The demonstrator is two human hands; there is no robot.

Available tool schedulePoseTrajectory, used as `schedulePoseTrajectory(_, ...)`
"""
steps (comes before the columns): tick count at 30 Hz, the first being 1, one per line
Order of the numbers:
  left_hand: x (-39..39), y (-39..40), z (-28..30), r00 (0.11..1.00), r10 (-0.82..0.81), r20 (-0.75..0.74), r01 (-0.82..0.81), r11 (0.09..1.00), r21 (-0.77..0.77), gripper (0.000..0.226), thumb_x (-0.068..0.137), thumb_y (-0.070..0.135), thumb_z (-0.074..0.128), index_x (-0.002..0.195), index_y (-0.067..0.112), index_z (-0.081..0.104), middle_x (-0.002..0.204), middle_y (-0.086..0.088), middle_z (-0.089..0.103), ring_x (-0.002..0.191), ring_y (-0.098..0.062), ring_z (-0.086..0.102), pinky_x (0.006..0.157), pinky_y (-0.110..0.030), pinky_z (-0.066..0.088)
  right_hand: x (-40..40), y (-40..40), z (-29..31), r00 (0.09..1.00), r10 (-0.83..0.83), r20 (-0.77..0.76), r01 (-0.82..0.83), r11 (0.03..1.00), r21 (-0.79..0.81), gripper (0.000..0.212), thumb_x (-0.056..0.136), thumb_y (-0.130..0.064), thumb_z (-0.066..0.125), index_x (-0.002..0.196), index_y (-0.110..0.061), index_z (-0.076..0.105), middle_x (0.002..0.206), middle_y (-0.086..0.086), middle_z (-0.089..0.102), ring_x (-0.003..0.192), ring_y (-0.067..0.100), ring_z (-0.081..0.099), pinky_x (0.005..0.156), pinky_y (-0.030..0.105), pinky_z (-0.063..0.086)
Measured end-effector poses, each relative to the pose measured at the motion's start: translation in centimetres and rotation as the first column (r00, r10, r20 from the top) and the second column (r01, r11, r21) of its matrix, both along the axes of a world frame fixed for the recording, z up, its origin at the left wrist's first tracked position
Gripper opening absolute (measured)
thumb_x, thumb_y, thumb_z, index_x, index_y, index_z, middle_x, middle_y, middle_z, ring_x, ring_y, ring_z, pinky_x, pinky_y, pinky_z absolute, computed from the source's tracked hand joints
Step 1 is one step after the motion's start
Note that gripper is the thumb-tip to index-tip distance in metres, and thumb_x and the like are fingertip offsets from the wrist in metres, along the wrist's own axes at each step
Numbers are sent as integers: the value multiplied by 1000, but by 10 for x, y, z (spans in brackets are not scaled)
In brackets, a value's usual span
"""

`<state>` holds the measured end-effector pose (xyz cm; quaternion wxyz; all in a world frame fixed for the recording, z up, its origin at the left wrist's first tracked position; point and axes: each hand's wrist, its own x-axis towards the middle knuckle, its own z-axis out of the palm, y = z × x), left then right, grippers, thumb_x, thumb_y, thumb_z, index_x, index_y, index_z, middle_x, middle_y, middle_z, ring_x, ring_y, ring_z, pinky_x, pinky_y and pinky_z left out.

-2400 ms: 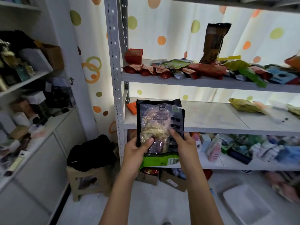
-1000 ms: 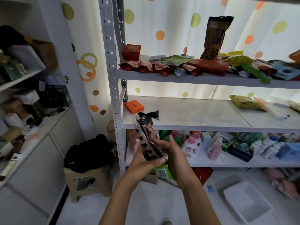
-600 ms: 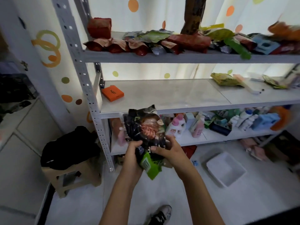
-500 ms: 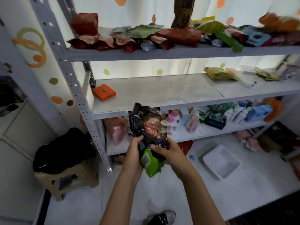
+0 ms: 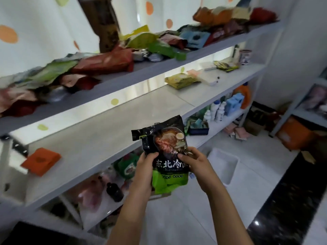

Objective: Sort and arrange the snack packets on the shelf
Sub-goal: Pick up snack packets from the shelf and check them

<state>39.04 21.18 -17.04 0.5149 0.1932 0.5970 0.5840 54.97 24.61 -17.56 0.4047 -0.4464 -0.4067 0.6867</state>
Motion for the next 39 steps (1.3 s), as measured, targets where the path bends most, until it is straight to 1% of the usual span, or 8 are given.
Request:
schedulePoseTrajectory(3, 27, 45, 2, 995, -97, -6, 97, 995, -13, 24, 92, 14, 55, 115, 13, 64, 95, -11, 74, 77, -24, 72, 57, -31, 57, 34, 38, -2, 997, -78, 3, 78, 997, 16, 21, 88, -6, 69, 108, -10, 65, 102, 9, 75, 89, 20, 72, 69, 26, 55)
schedulePoseTrajectory(7, 62, 105, 3, 962, -262, -82, 258, 965, -53, 24, 96, 16, 51, 114, 12, 66, 97, -10, 76, 94, -31, 71, 89, -50, 55, 75, 80, -5, 982, -189, 28, 187, 981, 40, 20, 89, -11, 69, 109, -13, 66, 99, 4, 76, 92, 19, 72, 73, 27, 54)
schedulePoseTrajectory(10, 87, 143, -8, 928, -342, -146, 340, 940, -44, 27, 95, 23, 52, 119, 21, 62, 107, -6, 74, 100, -28, 70, 94, -53, 52, 101, 101, -9, 963, -268, 31, 267, 963, 46, 14, 93, -12, 65, 106, -17, 67, 90, -3, 76, 81, 8, 72, 65, 20, 53)
schedulePoseTrajectory(12, 105, 161, -17, 905, -398, -152, 397, 917, -34, 32, 95, 24, 52, 126, 22, 57, 114, -5, 71, 102, -25, 69, 93, -48, 53, 117, 108, -14, 943, -330, 44, 329, 944, 32, 15, 93, -12, 63, 107, -15, 68, 93, -1, 76, 82, 9, 72, 65, 19, 53)
schedulePoseTrajectory(15, 133, 180, -24, 876, -459, -148, 458, 888, -46, 18, 98, 17, 49, 108, 23, 63, 98, 0, 74, 94, -22, 69, 87, -41, 54, 142, 115, -25, 914, -398, 71, 399, 917, -1, 14, 94, -11, 61, 104, -14, 70, 94, 1, 76, 83, 11, 71, 68, 23, 54)
schedulePoseTrajectory(20, 175, 227, -42, 808, -579, -109, 567, 815, -122, 17, 96, 22, 52, 110, 23, 62, 100, -6, 75, 97, -27, 70, 94, -51, 52, 182, 139, -46, 857, -507, 93, 513, 857, -54, 17, 94, -12, 59, 104, -19, 72, 94, -1, 77, 87, 13, 71, 72, 28, 52)
schedulePoseTrajectory(29, 236, 361, -94, 644, -754, -129, 733, 656, -180, 28, 91, 35, 54, 119, 34, 58, 110, 7, 72, 105, -17, 66, 99, -47, 47, 234, 249, -87, 729, -654, 204, 682, 720, -130, 20, 93, -9, 60, 104, -17, 73, 100, 5, 76, 99, 23, 69, 84, 38, 55)
schedulePoseTrajectory(39, 288, 524, -157, 525, -851, 17, 827, 504, -250, 24, 96, 17, 57, 106, 35, 66, 100, 16, 73, 99, -4, 65, 82, -25, 49, 282, 391, -137, 624, -710, 326, 781, 557, -281, 18, 92, -6, 63, 98, -19, 73, 95, 2, 76, 89, 14, 71, 79, 35, 57)
